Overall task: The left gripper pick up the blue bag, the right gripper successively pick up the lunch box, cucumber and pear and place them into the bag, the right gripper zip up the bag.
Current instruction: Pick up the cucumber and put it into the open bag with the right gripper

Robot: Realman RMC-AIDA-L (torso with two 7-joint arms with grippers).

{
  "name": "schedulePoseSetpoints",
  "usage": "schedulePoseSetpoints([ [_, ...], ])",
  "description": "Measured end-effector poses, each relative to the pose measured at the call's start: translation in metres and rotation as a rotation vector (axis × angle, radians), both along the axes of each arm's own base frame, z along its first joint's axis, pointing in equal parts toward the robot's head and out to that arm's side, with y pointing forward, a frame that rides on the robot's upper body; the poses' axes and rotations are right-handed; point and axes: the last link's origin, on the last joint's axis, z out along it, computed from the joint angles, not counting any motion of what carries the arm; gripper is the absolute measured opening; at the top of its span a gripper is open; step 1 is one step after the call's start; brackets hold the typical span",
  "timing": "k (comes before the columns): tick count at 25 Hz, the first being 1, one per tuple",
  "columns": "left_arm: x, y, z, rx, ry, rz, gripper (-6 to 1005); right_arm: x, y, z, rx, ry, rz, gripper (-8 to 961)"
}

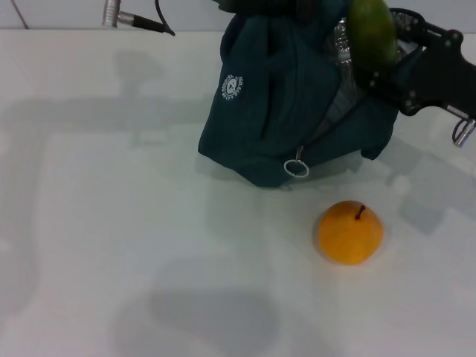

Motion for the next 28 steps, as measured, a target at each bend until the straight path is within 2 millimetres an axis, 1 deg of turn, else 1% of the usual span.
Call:
schedulePoseSetpoints([
  [4,0.0,-0.002,0.0,-0.016,-0.017,0.008,36,0.001,0.003,-0.004,-0.019,-0.037,-0.019,590],
  [5,0.001,-0.003,0.0,-0.019,-0.02,0.009,36,0.0,0.007,-0.007,-0.05,-0.072,-0.037,591],
  [8,0.001,-0.005,0.0,-0.036,-0.03,0.008,36,-0.003,0.014,-0.006,-0.094,-0.13,-0.077,594],
  [12,0.003,-0.008,-0.002,-0.056,-0.047,0.008,36,-0.006,0.02,-0.008,-0.135,-0.174,-0.119,597],
  [16,0.004,-0.011,-0.004,-0.082,-0.065,0.004,36,-0.017,0.026,-0.01,-0.187,-0.219,-0.153,601],
  [22,0.007,-0.013,-0.007,-0.1,-0.07,-0.007,35,-0.04,0.034,-0.009,-0.227,-0.243,-0.187,606],
  [26,0.009,-0.013,-0.008,-0.101,-0.068,-0.018,35,-0.052,0.041,-0.007,-0.238,-0.24,-0.224,609],
  [28,0.01,-0.013,-0.008,-0.101,-0.067,-0.02,35,-0.058,0.041,-0.008,-0.269,-0.228,-0.223,611],
])
